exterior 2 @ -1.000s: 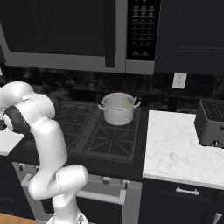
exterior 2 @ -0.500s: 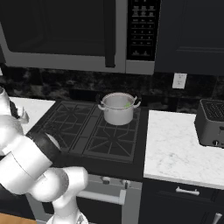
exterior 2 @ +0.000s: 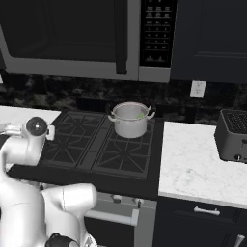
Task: Put the corn and cucumber in the pot. Retrieve the spatula and lightly stir the vegetables in the pot.
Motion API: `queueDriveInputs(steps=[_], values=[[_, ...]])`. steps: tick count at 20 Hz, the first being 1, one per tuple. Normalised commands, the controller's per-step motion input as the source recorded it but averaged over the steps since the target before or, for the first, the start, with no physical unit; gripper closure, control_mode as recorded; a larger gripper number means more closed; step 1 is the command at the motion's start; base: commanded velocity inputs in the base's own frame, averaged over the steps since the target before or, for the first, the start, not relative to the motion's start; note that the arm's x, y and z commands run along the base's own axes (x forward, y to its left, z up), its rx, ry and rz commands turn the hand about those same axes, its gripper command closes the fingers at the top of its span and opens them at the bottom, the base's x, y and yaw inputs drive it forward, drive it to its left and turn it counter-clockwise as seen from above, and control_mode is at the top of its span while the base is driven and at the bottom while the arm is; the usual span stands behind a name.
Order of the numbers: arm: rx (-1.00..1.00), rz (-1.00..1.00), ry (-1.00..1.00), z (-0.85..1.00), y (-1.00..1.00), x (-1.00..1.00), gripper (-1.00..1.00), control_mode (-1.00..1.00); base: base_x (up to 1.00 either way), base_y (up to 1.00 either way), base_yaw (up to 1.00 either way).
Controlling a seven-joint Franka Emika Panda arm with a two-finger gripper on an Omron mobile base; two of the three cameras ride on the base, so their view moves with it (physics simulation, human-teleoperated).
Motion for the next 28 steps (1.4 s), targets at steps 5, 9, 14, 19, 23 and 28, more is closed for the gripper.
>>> queueDriveInputs(steps=[5,9,14,19,23,28], values=[[0.37,0.00,-0.26,0.49,-1.00,0.00,1.00,-1.00,0.00,0.00,0.00],[0.31,0.00,-0.17,0.34,-1.00,0.03,1.00,-1.00,0.00,0.00,0.00],[0.27,0.00,-0.12,0.23,-1.00,0.07,1.00,-1.00,0.00,0.00,0.00],[0.25,-0.02,-0.02,0.00,-1.00,0.20,1.00,-1.00,0.00,0.00,0.00],[0.25,0.00,-0.07,0.00,-0.97,0.30,1.00,-1.00,0.00,0.00,0.00],[0.17,-0.02,-0.08,0.00,-0.74,0.35,1.00,-1.00,0.00,0.00,0.00]])
